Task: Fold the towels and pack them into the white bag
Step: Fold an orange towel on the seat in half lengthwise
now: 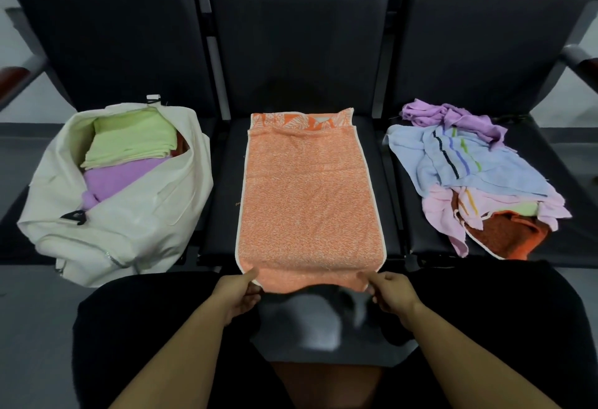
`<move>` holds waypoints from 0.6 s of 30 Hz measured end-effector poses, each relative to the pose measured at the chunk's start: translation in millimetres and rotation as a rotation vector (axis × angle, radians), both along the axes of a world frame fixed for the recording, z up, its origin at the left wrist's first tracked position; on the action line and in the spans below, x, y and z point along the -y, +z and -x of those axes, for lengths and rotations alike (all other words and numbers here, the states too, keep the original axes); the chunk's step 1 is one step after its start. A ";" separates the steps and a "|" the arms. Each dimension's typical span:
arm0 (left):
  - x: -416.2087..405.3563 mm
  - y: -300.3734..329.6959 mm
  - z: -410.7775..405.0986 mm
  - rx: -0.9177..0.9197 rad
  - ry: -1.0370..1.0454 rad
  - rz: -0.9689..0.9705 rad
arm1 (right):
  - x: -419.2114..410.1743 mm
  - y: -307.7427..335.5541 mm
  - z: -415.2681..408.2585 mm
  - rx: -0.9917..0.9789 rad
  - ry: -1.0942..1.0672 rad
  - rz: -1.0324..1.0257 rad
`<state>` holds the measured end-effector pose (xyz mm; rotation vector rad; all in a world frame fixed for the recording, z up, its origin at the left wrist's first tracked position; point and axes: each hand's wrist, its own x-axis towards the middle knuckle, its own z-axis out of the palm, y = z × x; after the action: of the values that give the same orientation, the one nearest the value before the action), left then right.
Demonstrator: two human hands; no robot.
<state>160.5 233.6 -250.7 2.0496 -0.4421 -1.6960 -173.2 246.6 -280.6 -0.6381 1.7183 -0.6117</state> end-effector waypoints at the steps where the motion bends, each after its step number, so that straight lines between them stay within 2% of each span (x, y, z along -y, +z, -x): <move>1: 0.9 1.9 -1.8 0.007 0.019 0.024 | -0.3 1.5 0.0 -0.011 -0.005 0.016; 7: -5.0 14.4 -0.3 -0.001 0.056 0.095 | -2.8 5.4 0.2 0.018 -0.121 0.012; 10: -5.7 16.6 3.9 0.006 0.066 0.097 | -0.3 12.5 -6.0 0.073 -0.095 -0.010; 15: -5.1 10.2 -2.5 0.035 0.126 0.156 | 3.3 1.9 -3.2 0.031 -0.078 0.031; 18: -5.6 11.1 -3.0 0.058 0.160 0.211 | 4.9 -2.5 -5.8 0.091 -0.044 0.015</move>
<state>163.5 239.2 -239.6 1.9301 -0.4426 -1.4357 -167.4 241.7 -283.0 -0.5754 1.6483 -0.6751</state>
